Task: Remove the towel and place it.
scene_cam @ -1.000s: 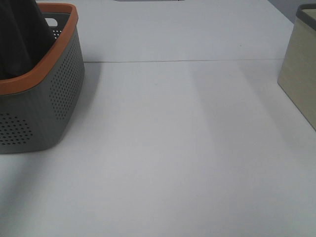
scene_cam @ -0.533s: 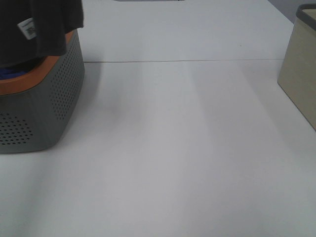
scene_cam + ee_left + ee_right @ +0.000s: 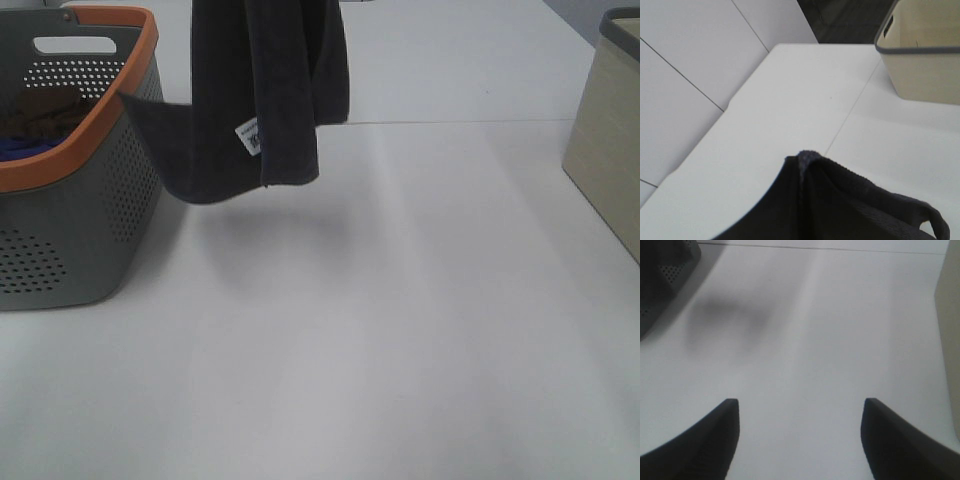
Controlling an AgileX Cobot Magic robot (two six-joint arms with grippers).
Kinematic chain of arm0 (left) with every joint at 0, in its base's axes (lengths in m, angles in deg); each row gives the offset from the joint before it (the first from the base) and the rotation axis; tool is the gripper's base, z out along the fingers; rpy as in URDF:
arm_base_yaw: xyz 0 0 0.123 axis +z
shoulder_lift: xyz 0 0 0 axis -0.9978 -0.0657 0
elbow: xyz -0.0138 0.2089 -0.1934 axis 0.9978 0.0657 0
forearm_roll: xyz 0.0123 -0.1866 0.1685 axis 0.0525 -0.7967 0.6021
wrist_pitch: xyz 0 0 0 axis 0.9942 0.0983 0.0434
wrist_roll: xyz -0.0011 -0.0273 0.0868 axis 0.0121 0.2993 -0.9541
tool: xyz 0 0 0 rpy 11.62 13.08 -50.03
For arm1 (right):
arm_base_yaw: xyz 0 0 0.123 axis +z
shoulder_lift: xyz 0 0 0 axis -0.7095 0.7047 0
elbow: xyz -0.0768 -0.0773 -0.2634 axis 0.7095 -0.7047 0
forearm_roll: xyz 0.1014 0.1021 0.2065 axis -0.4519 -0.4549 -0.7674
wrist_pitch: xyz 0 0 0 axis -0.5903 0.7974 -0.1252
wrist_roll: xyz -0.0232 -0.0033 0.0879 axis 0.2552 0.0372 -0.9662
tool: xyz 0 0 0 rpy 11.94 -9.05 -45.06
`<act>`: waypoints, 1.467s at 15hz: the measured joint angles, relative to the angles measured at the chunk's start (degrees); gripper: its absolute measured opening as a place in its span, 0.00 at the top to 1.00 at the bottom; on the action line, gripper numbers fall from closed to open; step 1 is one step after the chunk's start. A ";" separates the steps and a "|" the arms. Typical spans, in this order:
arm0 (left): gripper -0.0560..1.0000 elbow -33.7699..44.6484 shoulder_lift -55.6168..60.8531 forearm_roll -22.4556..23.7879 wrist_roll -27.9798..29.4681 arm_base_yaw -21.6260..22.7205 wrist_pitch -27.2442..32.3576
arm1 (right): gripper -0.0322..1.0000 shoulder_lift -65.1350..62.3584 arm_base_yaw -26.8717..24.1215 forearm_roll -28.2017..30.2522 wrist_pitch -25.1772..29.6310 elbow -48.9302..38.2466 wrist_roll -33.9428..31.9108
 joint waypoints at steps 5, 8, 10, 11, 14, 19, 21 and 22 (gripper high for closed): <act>0.95 0.00 -6.93 5.73 4.35 -5.96 3.21 | 0.37 12.55 0.00 -17.36 -6.30 0.00 17.07; 0.95 0.00 -9.17 5.79 5.39 -5.96 3.55 | 0.37 17.82 0.00 -23.20 -7.56 0.06 23.78; 0.95 0.00 -9.85 5.79 5.61 -5.96 3.55 | 0.37 19.71 0.00 -26.18 -7.62 0.17 27.16; 0.95 0.00 -10.26 5.79 6.36 -5.96 3.55 | 0.37 20.68 0.00 -28.42 -7.68 0.23 29.39; 0.95 0.00 -11.40 8.14 11.46 -5.96 2.92 | 0.37 24.12 0.00 -39.19 -7.73 0.34 38.56; 0.95 0.00 -13.06 8.88 17.19 -5.96 -3.09 | 0.37 31.74 4.76 -50.31 -15.36 3.09 44.81; 0.95 0.00 -13.92 8.94 19.88 -5.96 -6.02 | 0.37 35.07 11.06 -50.65 -22.75 4.64 45.38; 0.95 0.00 -14.38 9.05 21.72 -5.96 -8.08 | 0.37 37.24 15.41 -50.76 -28.19 5.73 45.38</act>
